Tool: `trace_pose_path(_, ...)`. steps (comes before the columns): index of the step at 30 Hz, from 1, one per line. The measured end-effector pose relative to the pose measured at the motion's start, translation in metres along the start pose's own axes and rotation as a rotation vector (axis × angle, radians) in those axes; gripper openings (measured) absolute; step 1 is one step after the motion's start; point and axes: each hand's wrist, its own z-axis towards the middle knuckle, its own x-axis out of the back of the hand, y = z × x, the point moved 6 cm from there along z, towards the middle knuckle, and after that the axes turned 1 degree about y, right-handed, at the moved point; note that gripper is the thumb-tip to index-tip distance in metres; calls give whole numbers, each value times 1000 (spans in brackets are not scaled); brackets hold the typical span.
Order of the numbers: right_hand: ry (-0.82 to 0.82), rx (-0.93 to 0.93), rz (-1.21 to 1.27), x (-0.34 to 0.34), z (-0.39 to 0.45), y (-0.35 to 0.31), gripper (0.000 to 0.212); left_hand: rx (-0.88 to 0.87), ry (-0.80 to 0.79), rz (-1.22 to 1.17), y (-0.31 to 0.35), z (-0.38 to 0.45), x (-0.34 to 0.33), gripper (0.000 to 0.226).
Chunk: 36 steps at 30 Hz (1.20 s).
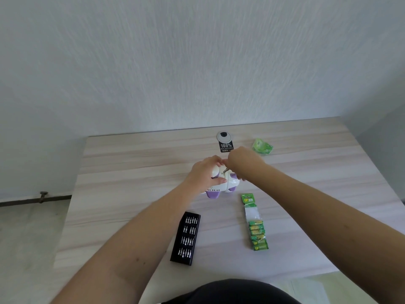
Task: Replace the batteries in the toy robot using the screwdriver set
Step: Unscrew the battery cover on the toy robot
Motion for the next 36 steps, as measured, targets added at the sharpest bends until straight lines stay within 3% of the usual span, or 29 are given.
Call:
trace_pose_path(2, 39, 35, 3, 0, 4, -3, 35, 7, -1, 1, -1, 1, 0, 47)
trace_pose_path(5, 56, 119, 13, 3, 3, -4, 12, 4, -8, 12, -1, 1, -1, 45)
trace_pose_path(8, 71, 175, 1, -1, 0, -5, 19, -1, -1, 15, -1, 3, 0, 45)
trace_pose_path(14, 33, 58, 5, 1, -2, 2, 19, -3, -9, 25, 0, 3, 0, 43)
trace_pose_path(16, 43, 75, -56, 0, -1, -1, 30, 7, -7, 26, -1, 3, -1, 44)
trace_pose_path(19, 87, 141, -48, 1, 0, -6, 10, 14, -8, 16, -2, 3, -1, 43)
trace_pose_path(22, 87, 200, -26, 0, 1, -7, 23, 7, -10, 15, -1, 3, -1, 44)
trace_pose_path(25, 113, 221, -55, -1, 0, -9, 20, -14, -14, 29, 1, 4, -1, 44)
trace_pose_path(32, 102, 93, -118, -1, 3, -7, 42, -15, 4, 7, 0, 3, 0, 40)
trace_pose_path(36, 102, 109, -117, 1, 3, -9, 18, -10, 15, -8, -1, 2, 0, 41)
